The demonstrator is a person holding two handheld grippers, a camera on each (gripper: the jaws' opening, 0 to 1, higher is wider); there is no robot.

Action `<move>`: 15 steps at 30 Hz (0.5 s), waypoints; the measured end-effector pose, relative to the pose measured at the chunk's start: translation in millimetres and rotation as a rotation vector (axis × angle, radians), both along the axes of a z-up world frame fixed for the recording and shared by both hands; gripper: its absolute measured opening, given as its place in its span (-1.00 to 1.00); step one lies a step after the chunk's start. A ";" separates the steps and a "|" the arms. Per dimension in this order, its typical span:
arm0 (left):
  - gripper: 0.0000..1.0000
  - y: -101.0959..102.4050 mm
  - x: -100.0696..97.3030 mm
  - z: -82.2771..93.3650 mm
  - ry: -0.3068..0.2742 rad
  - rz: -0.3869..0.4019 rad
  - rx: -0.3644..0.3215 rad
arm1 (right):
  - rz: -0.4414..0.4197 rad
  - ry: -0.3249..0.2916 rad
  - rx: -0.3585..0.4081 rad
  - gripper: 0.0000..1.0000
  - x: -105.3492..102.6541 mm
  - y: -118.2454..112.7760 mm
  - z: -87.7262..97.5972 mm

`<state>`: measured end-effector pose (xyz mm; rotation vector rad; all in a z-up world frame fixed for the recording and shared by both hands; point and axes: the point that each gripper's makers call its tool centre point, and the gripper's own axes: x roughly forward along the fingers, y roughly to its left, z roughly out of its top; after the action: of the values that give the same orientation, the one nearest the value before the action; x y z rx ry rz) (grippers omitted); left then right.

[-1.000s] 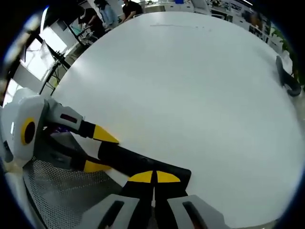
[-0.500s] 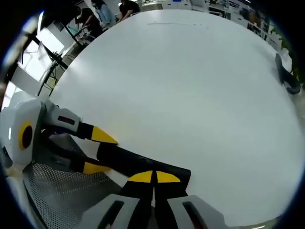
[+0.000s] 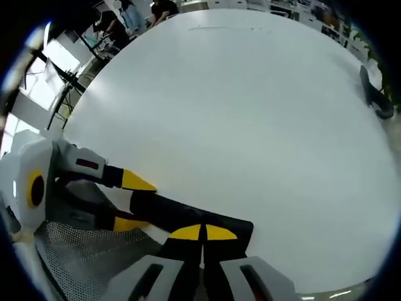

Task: Press the specified remote control buttons in sequence, fully releasing each button before pressing the next.

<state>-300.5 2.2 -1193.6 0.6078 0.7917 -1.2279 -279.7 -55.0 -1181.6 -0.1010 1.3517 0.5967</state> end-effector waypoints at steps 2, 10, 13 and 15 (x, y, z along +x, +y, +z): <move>-0.52 0.0 0.0 0.2 0.000 0.002 0.000 | -0.007 0.006 0.011 -1.00 1.3 3.4 3.8; -0.52 -0.1 0.2 0.0 0.002 0.004 0.008 | 0.024 0.037 0.006 -1.00 6.9 14.2 -1.0; -0.52 0.0 0.1 0.2 0.003 0.003 0.013 | 0.032 0.046 0.008 -1.00 6.7 17.3 -3.0; -0.52 -0.1 0.0 0.5 0.004 0.003 0.015 | 0.041 0.048 0.002 -1.00 6.9 17.7 -4.1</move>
<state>-300.5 2.1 -1193.2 0.6157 0.8057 -1.2216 -272.8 -37.3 -1185.7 -0.1137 1.3980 0.6385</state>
